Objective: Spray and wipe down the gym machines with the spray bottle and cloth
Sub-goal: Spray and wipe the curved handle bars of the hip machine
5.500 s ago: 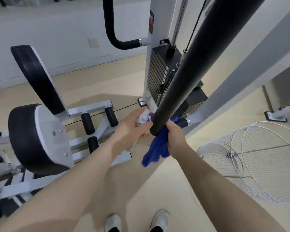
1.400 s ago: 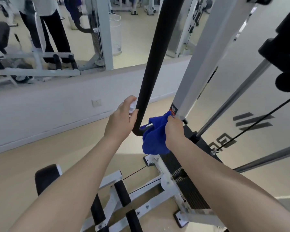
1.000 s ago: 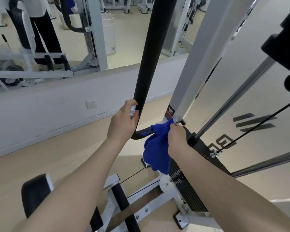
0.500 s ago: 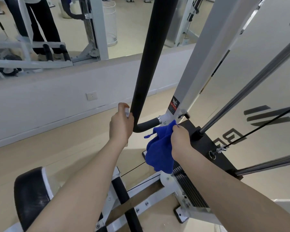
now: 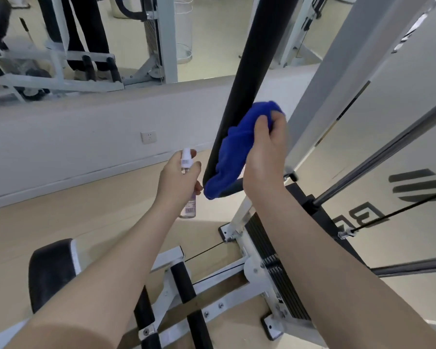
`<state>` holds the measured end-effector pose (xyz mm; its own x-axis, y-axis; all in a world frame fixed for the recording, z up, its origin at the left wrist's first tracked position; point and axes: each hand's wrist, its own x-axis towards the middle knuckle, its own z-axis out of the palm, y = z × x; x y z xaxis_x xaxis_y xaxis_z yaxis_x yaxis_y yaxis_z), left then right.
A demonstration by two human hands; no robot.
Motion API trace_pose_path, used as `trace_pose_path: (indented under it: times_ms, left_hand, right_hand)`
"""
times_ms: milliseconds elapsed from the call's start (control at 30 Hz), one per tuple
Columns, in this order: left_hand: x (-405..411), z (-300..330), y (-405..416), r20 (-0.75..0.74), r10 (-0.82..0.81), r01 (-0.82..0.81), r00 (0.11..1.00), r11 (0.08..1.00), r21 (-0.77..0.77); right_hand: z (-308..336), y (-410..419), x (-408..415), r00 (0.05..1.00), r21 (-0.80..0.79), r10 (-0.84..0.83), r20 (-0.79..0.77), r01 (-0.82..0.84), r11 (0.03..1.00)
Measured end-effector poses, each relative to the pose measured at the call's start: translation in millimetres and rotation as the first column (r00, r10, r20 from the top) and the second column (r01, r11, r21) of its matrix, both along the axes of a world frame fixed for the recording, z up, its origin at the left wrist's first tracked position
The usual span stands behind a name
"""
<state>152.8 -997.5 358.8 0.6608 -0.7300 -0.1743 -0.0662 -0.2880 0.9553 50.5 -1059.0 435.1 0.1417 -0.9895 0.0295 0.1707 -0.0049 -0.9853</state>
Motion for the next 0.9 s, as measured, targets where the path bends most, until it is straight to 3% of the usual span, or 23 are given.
trace_pose_path:
  times_ms: [33, 100, 167, 233, 267, 333, 400, 433, 533, 633, 700, 767, 900]
  left_hand:
    - [0.9, 8.3, -1.4, -0.029, -0.018, 0.017, 0.999, 0.999, -0.031]
    - [1.9, 20.0, -3.6, -0.103, -0.034, 0.025, 0.994, 0.996, -0.083]
    - [2.7, 27.7, -2.6, -0.132, -0.02, 0.006, 0.991, 0.994, -0.105]
    - [4.4, 32.8, 2.7, -0.112, -0.004, -0.008, 0.994, 0.995, -0.103]
    - [5.6, 34.1, 6.9, -0.095, 0.005, -0.014, 0.995, 0.996, -0.09]
    - [7.8, 34.9, 15.8, -0.067, 0.011, -0.015, 0.998, 0.998, -0.062]
    - [9.6, 36.0, 20.7, -0.038, -0.013, 0.01, 0.999, 0.998, -0.057]
    - [9.9, 37.5, 21.6, -0.02, -0.025, 0.023, 0.999, 0.998, -0.053]
    - [7.2, 49.3, 19.8, 0.013, -0.046, 0.046, 0.999, 0.998, -0.033]
    - [4.2, 65.2, 13.0, 0.058, -0.049, 0.05, 0.997, 0.999, -0.02]
    - [3.3, 75.5, 7.5, 0.068, -0.034, 0.036, 0.997, 0.999, -0.022]
    - [3.8, 81.8, 1.8, 0.056, -0.014, 0.017, 0.998, 0.998, -0.06]
    - [6.1, 80.3, 1.7, 0.019, -0.014, 0.016, 1.0, 0.993, -0.118]
  right_hand:
    - [17.5, 5.9, 6.2, 0.999, -0.219, -0.039, -0.033, 0.031, 0.975]
    - [33.0, 5.1, 16.4, 0.988, -0.549, -0.058, -0.146, -0.032, 0.835]
    - [36.1, -4.5, 28.7, 0.879, -0.606, -0.007, -0.476, -0.322, 0.728]
    - [7.3, -20.7, 30.5, 0.604, -0.531, -0.12, -0.788, -0.568, 0.629]
    - [-9.5, -25.1, 30.4, 0.426, -0.505, -0.275, -0.862, -0.675, 0.537]
    - [-35.0, -28.4, 27.7, 0.023, -0.354, -0.649, -0.761, -0.852, 0.385]
    - [-44.3, -29.4, 27.2, -0.123, -0.176, -0.691, -0.713, -0.922, 0.345]
    - [-41.6, -30.2, 27.1, -0.147, -0.113, -0.698, -0.7, -0.943, 0.312]
    - [-16.1, -34.7, 26.3, -0.082, -0.052, -0.757, -0.648, -0.987, 0.152]
    - [22.4, -48.0, 28.2, 0.168, -0.31, -0.795, -0.583, -0.95, 0.027]
    - [53.4, -54.1, 27.0, 0.287, -0.5, -0.764, -0.577, -0.865, 0.053]
    - [71.1, -57.3, 29.9, 0.371, -0.593, -0.74, -0.561, -0.804, 0.046]
    - [33.7, -50.0, 27.7, 0.149, -0.373, -0.773, -0.617, -0.92, 0.121]
